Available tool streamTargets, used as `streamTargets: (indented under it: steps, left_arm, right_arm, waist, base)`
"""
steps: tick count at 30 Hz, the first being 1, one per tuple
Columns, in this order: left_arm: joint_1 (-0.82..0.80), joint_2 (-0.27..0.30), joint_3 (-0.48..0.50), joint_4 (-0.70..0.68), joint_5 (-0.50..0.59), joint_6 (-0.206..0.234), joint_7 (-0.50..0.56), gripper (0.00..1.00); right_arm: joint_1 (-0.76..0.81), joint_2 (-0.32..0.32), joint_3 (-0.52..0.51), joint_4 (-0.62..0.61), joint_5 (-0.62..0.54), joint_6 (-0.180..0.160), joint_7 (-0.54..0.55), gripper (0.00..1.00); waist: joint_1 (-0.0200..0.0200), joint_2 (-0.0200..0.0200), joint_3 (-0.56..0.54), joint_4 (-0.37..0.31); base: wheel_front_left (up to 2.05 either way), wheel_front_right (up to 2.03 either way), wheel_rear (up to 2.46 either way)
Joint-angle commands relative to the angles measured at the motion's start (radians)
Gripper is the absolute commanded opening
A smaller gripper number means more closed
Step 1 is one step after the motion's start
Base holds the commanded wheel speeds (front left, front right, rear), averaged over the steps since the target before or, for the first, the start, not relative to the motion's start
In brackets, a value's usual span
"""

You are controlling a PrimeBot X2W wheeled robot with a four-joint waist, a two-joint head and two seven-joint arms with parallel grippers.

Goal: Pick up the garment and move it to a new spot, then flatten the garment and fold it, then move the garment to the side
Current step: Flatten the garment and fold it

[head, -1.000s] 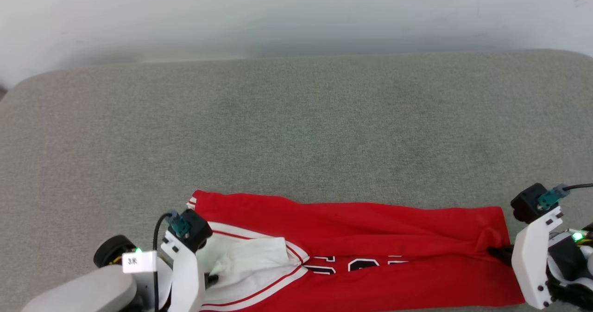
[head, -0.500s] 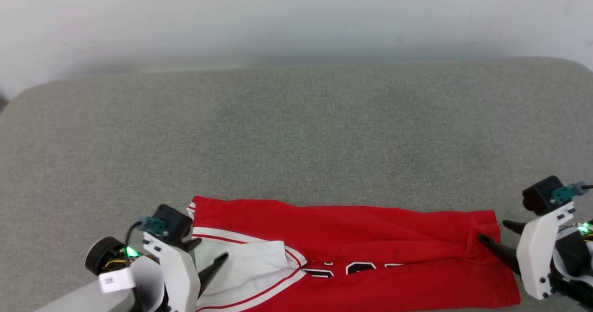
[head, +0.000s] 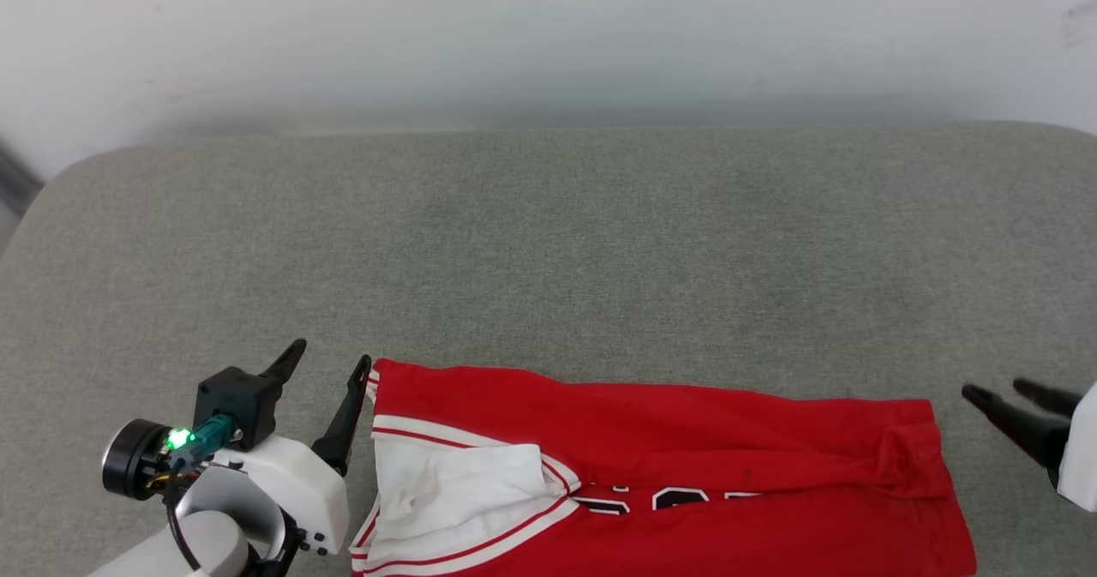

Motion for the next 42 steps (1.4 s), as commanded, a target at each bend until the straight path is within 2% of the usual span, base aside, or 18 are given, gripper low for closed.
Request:
streamTargets:
  steps: [1,4,7,11,18,25,29,30,31,32,37,42]
  left_arm:
    - [0.027,-0.017,0.031,0.008,0.035,0.019,-0.009,1.0]
    - [0.062,-0.066,0.128,-0.011,0.125,0.042,-0.011,1.0]
    - [0.111,-0.114,0.229,-0.025,0.218,0.044,-0.01,1.0]
    - [0.172,-0.18,0.352,-0.042,0.328,0.023,-0.011,1.0]
    - [0.253,-0.284,0.522,-0.072,0.482,-0.014,-0.011,1.0]
    - [0.34,-0.413,0.671,-0.113,0.641,-0.066,-0.011,1.0]
    - [0.378,-0.482,0.735,-0.137,0.724,-0.093,-0.01,1.0]
    - [0.388,-0.499,0.748,-0.145,0.745,-0.099,-0.01,1.0]
    - [0.397,-0.513,0.758,-0.149,0.763,-0.105,-0.01,1.0]
    - [0.404,-0.528,0.773,-0.157,0.782,-0.106,-0.01,1.0]
    - [0.446,-0.591,0.826,-0.166,0.841,-0.129,-0.01,1.0]
    - [0.476,-0.623,0.861,-0.161,0.882,-0.151,-0.01,1.0]
  right_arm:
    - [0.031,0.016,-0.022,0.023,0.047,0.0,0.049,1.0]
    - [0.058,0.038,-0.061,0.07,0.133,0.0,0.147,1.0]
    - [0.072,0.063,-0.091,0.112,0.176,0.0,0.195,1.0]
    - [0.082,0.107,-0.123,0.167,0.213,0.0,0.223,1.0]
    - [0.091,0.173,-0.112,0.206,0.227,0.0,0.262,1.0]
    - [0.113,0.239,-0.064,0.193,0.231,0.0,0.306,1.0]
    - [0.111,0.251,-0.057,0.167,0.234,0.0,0.31,1.0]
    - [0.108,0.252,-0.061,0.16,0.237,0.0,0.302,0.36]
    - [0.103,0.25,-0.065,0.155,0.236,0.0,0.295,0.11]
    - [0.1,0.247,-0.067,0.152,0.235,0.0,0.293,0.0]
    - [0.088,0.227,-0.074,0.138,0.23,0.0,0.282,0.0]
    - [0.081,0.198,-0.093,0.126,0.238,0.0,0.269,0.0]
  waist:
    - [0.0001,0.0,0.009,0.006]
    - [0.0001,0.0,0.024,0.019]
    - [0.0001,0.0,0.039,0.034]
    - [0.0001,0.0,0.057,0.052]
    - [0.0001,0.0,0.079,0.071]
    - [0.0001,0.0,0.089,0.08]
    - [0.0001,0.0,0.089,0.079]
    - [0.0001,0.0,0.088,0.079]
    - [0.0001,0.0,0.087,0.078]
    - [0.0001,0.0,0.086,0.077]
    - [0.0001,0.0,0.072,0.071]
    - [0.0001,0.0,0.054,0.062]
  base:
    - [0.0,0.0,0.0]
    - [0.0,0.0,0.0]
    - [0.0,0.0,0.0]
    - [0.0,0.0,0.0]
    - [0.0,0.0,0.0]
    - [0.0,0.0,0.0]
    - [0.0,0.0,0.0]
    - [0.0,0.0,0.0]
    - [0.0,0.0,0.0]
    - [0.0,0.0,0.0]
    - [0.0,0.0,0.0]
    - [0.0,0.0,0.0]
